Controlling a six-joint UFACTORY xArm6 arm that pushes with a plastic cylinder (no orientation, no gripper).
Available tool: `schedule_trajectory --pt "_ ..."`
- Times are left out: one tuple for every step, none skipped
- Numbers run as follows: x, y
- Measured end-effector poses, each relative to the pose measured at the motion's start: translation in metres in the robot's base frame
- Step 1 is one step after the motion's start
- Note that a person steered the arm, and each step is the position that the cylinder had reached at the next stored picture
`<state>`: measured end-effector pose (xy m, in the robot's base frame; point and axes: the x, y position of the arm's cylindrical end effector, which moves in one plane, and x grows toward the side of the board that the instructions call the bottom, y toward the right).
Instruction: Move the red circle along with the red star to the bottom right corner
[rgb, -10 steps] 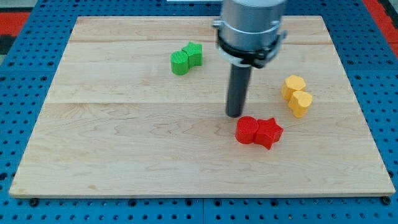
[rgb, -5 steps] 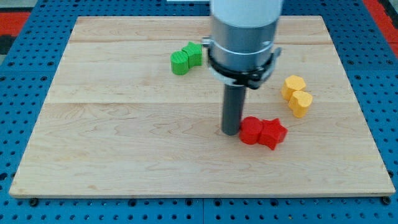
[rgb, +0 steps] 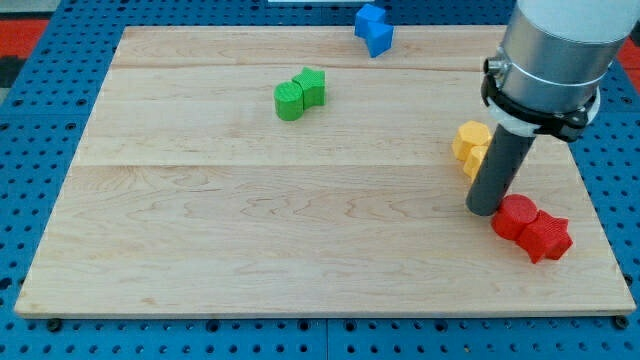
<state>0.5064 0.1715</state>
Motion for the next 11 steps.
schedule_trajectory --pt "0.0 0.002" --pt "-0.004 0.01" --pt "-0.009 0.023" --pt "-0.011 0.029" --pt "-0.011 0.029" --pt "-0.015 0.029" --pt "-0.037 0.031" --pt "-0.042 0.045" --pt "-0.041 0.055" --pt "-0.03 0.064" --pt "-0.017 0.065"
